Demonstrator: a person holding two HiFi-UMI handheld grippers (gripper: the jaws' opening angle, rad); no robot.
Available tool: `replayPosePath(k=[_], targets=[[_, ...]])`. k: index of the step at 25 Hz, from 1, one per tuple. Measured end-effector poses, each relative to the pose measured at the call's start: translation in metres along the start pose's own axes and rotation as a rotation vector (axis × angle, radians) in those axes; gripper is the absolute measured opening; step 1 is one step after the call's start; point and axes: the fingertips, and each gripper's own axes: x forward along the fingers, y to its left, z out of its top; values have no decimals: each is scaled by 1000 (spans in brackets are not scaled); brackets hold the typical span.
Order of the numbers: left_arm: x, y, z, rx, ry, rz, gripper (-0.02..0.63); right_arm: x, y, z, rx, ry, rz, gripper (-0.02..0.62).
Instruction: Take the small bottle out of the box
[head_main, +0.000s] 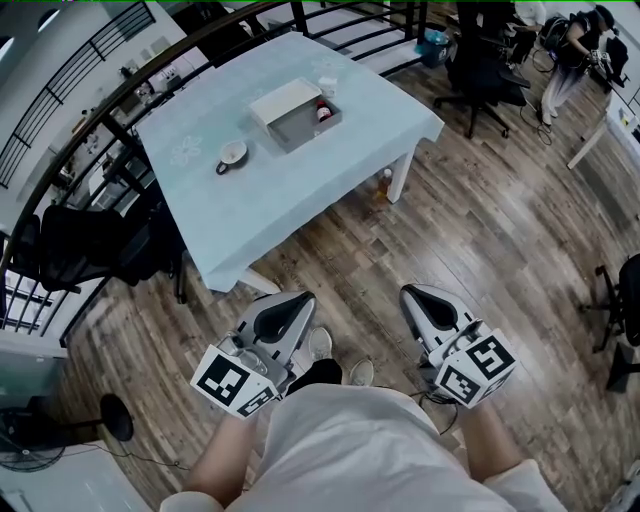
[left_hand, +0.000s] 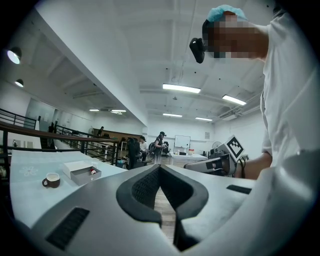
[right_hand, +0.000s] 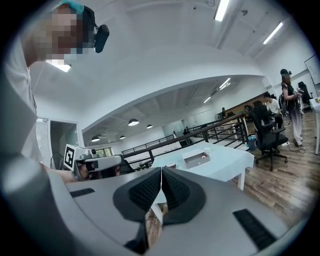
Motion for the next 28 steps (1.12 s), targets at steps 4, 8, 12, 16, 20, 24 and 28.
replayPosePath(k=[4, 8, 12, 16, 20, 24, 28], targets=[[9, 7, -3, -7, 17, 12, 5, 3, -16, 2, 30, -4, -16, 21], [24, 18, -1, -7, 15, 7, 5, 11, -34, 7, 39, -9, -29, 21], [37, 38, -2, -16, -1, 7, 5, 28, -47, 8, 47, -4, -32, 21], [54, 63, -8, -32, -1, -3, 5, 53, -57, 12, 34, 13, -27, 21], [72, 96, -9, -47, -2, -18, 5, 85, -71, 19, 33, 30, -30, 21], [88, 134, -3, -56, -7, -32, 5, 121, -87, 28, 40, 49, -40, 21], [103, 172, 3, -49, -11, -58, 5, 162, -102, 37, 52, 66, -49, 21]])
